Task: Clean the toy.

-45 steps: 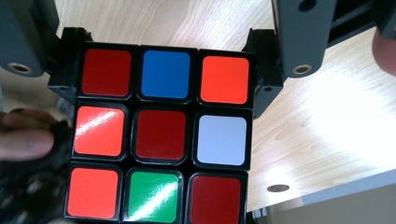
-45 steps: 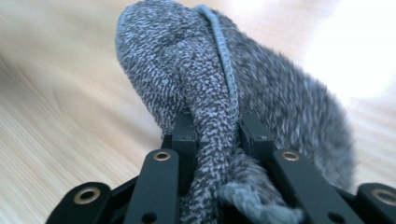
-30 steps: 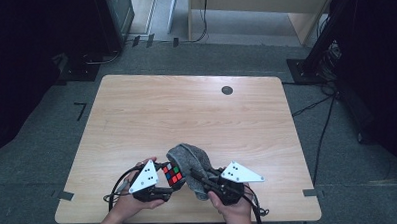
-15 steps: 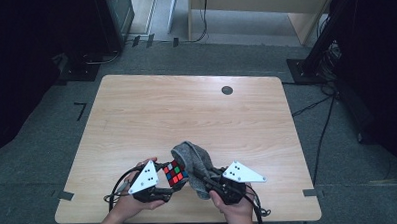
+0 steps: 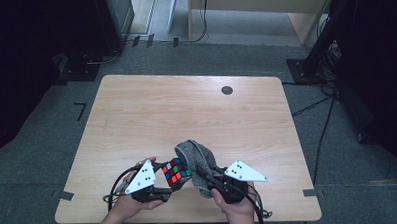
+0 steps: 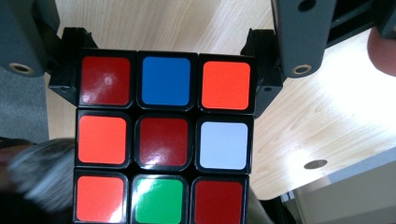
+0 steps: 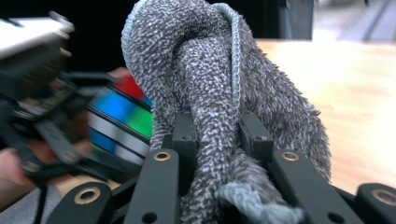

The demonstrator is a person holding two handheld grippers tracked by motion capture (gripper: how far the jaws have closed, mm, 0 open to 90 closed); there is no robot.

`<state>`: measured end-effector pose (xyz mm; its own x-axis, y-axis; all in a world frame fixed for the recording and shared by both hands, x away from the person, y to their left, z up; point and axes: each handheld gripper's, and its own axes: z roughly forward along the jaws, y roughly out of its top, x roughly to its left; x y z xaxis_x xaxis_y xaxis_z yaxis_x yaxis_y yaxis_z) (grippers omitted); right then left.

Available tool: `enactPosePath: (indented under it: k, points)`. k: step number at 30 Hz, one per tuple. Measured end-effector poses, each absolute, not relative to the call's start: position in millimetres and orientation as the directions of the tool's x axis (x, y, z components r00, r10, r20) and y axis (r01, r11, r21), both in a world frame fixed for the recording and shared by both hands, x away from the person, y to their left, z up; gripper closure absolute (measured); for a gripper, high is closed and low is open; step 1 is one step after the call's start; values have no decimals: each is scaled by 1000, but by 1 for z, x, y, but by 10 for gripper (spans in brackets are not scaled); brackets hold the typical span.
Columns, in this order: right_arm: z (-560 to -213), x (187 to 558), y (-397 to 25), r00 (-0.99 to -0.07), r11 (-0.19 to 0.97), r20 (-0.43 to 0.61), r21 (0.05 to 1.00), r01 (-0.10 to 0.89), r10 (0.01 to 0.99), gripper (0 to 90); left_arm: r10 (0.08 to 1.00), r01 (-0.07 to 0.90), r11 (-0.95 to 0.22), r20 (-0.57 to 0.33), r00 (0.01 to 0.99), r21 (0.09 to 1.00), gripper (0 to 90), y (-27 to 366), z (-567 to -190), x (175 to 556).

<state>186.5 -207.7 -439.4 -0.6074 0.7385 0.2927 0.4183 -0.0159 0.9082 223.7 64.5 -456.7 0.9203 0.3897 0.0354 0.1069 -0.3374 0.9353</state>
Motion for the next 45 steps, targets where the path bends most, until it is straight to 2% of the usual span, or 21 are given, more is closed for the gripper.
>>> enactPosePath:
  k: [6, 9, 14, 17, 19, 21, 25, 30, 35, 37, 40, 42, 44, 45]
  points:
    - [-426, 178, -199, -673, -26, 282, 931, 363, 683, 724, 388, 99, -371, 57, 920, 923, 337, 59, -460, 223]
    - [-430, 180, -199, -655, -25, 282, 928, 372, 701, 724, 385, 97, -363, 55, 921, 927, 336, 60, -459, 222]
    - [-438, 187, -208, -591, -70, 384, 873, 482, 710, 734, 386, 114, -329, 23, 922, 937, 336, 65, -456, 225]
    - [-425, 181, -203, -615, -54, 355, 890, 453, 704, 734, 394, 106, -360, 48, 918, 927, 337, 62, -457, 224]
    - [-421, 180, -201, -627, -77, 383, 886, 458, 679, 734, 380, 117, -343, 24, 925, 932, 337, 59, -455, 223]
    - [-422, 180, -201, -615, -75, 364, 893, 444, 699, 734, 380, 91, -358, 56, 923, 929, 337, 57, -452, 220]
    - [-432, 186, -210, -569, -84, 379, 876, 476, 730, 736, 382, 100, -330, 36, 924, 938, 337, 61, -451, 221]
    - [-423, 180, -202, -593, -64, 347, 893, 445, 727, 735, 384, 94, -342, 48, 922, 935, 337, 60, -453, 221]
    - [-430, 185, -207, -572, -80, 369, 881, 466, 733, 735, 379, 94, -324, 38, 924, 941, 337, 62, -451, 220]
    - [-435, 187, -208, -554, -66, 371, 868, 493, 745, 735, 375, 118, -301, 4, 927, 946, 337, 63, -451, 223]
    - [-430, 183, -203, -555, -58, 354, 876, 480, 753, 737, 373, 126, -308, -2, 928, 943, 337, 64, -454, 225]
    - [-423, 179, -200, -562, -38, 313, 894, 447, 765, 736, 379, 122, -325, 11, 925, 938, 337, 64, -455, 225]
    - [-421, 179, -203, -584, -87, 363, 891, 446, 726, 736, 396, 101, -374, 61, 916, 922, 337, 60, -456, 224]
    - [-421, 179, -203, -584, -89, 365, 891, 446, 725, 736, 382, 102, -362, 48, 923, 926, 337, 59, -457, 223]
